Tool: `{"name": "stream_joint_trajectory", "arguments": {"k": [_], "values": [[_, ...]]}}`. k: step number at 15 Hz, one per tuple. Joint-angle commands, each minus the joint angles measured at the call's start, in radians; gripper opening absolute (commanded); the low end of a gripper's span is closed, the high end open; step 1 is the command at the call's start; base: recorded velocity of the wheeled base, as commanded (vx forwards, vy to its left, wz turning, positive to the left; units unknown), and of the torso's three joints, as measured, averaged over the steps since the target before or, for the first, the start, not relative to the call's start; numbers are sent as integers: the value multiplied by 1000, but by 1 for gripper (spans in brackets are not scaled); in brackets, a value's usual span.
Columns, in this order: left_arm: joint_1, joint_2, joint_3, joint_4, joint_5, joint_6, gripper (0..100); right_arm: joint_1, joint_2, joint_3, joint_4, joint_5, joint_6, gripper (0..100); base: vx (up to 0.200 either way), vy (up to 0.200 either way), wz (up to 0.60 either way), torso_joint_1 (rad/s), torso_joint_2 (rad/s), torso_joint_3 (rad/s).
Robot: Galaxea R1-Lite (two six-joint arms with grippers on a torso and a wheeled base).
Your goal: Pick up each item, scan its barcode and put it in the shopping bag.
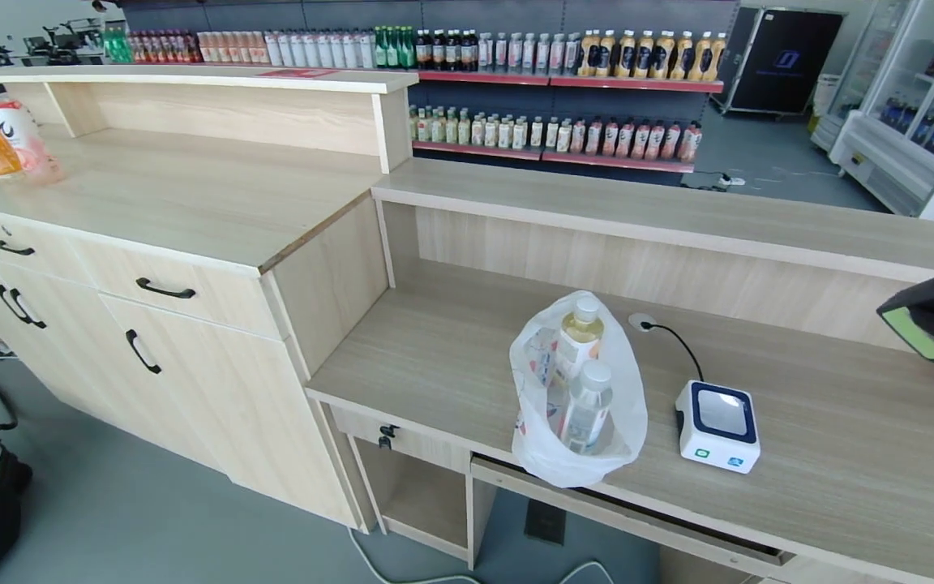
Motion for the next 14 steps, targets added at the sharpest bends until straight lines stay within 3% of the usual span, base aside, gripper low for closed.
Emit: {"name": "stream_joint_trajectory", "arguments": {"k": [1,4,5,7,8,11,14], "values": [[0,0,0,0,0,0,100,110,34,-5,-5,-117,228,0,0,0,0,0,0,0],[0,0,0,0,0,0,100,104,169,-8,-7,-112,511,0,0,0,0,0,0,0],[0,0,0,0,0,0,100,69,263,-51,-1,-100,700,0,0,0,0,0,0,0],[0,0,0,0,0,0,100,51,299,-77,4,-101,745,0,0,0,0,0,0,0],[0,0,0,0,0,0,100,-31,433,-171,72,-72,832,0,0,0,0,0,0,0],[0,0,0,0,0,0,100,-110,548,-228,47,167,847,0,0,0,0,0,0,0],[0,0,0,0,0,0,100,-189,658,-228,1,373,683,0,0,0,0,0,0,0]]}}
